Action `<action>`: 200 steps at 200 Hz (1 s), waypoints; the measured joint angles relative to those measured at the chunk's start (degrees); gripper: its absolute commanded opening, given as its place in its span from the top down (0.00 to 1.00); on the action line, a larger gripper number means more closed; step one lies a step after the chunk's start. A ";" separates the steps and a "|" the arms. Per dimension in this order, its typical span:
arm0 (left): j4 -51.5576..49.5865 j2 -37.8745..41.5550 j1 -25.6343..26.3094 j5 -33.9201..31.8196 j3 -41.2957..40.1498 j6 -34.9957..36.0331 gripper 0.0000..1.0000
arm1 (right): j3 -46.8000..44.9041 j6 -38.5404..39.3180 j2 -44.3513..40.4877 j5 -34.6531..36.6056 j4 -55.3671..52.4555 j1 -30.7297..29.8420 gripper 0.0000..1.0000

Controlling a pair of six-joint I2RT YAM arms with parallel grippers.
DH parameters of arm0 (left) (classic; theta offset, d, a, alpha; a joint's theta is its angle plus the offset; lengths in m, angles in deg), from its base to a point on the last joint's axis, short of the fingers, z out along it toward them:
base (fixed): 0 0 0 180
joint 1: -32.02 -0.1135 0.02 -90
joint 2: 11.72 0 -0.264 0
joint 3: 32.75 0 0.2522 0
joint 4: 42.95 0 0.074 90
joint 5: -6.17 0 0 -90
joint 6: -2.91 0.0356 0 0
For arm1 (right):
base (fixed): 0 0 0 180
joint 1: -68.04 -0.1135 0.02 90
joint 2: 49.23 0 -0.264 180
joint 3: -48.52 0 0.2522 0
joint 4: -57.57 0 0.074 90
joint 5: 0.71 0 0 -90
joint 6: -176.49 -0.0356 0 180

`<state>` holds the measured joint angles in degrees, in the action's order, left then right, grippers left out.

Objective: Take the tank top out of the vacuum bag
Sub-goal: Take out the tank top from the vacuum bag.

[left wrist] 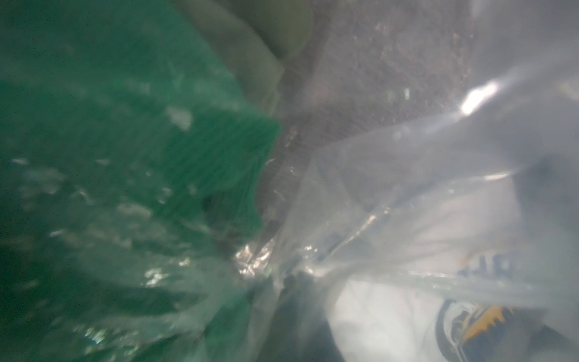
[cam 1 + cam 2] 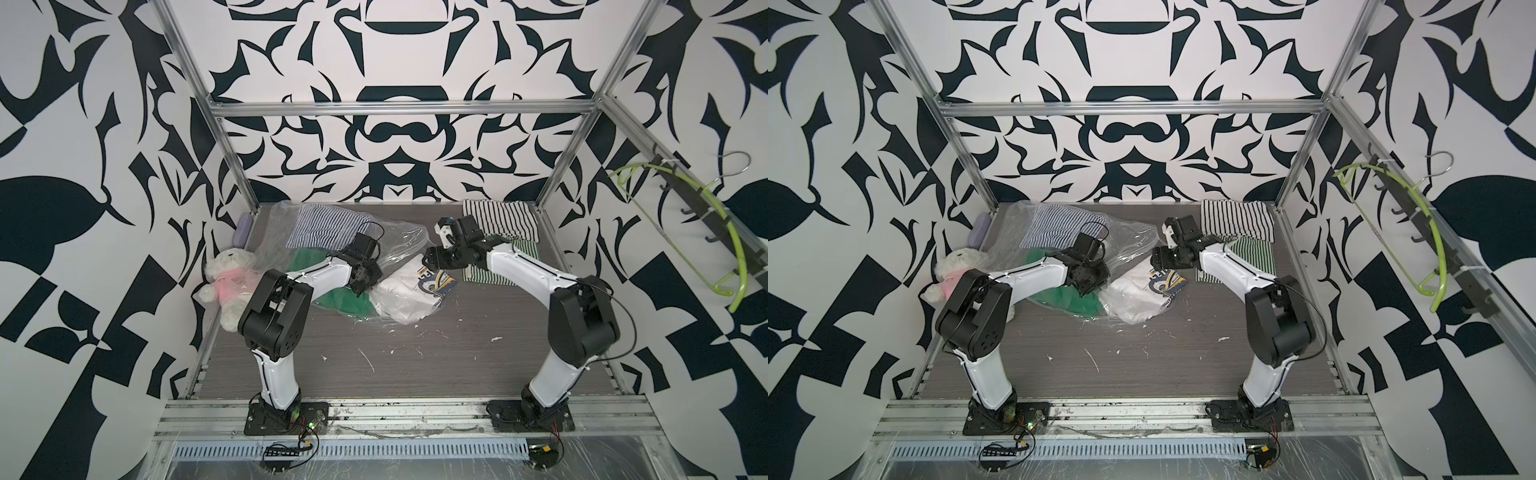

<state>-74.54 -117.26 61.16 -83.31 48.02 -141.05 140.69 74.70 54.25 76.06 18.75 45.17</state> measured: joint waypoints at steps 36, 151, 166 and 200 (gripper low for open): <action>-0.02 0.04 0.00 0.00 0.00 0.00 1.00 | 7.41 6.62 9.79 -2.80 -5.03 2.21 0.14; 1.05 -1.77 3.54 6.03 1.77 -2.69 1.00 | 9.70 10.43 16.70 -16.04 -8.81 7.39 0.29; 1.99 -3.45 4.24 7.10 1.77 -3.39 1.00 | 9.27 10.19 17.03 -16.83 -8.57 7.41 0.29; 3.76 -6.03 4.09 9.11 1.79 -4.42 1.00 | 9.11 9.55 18.08 -19.93 -8.11 8.33 0.29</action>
<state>-70.78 -123.29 65.25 -74.20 49.81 -145.46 149.81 84.25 72.32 56.13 10.64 53.49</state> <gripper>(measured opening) 0.064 0.712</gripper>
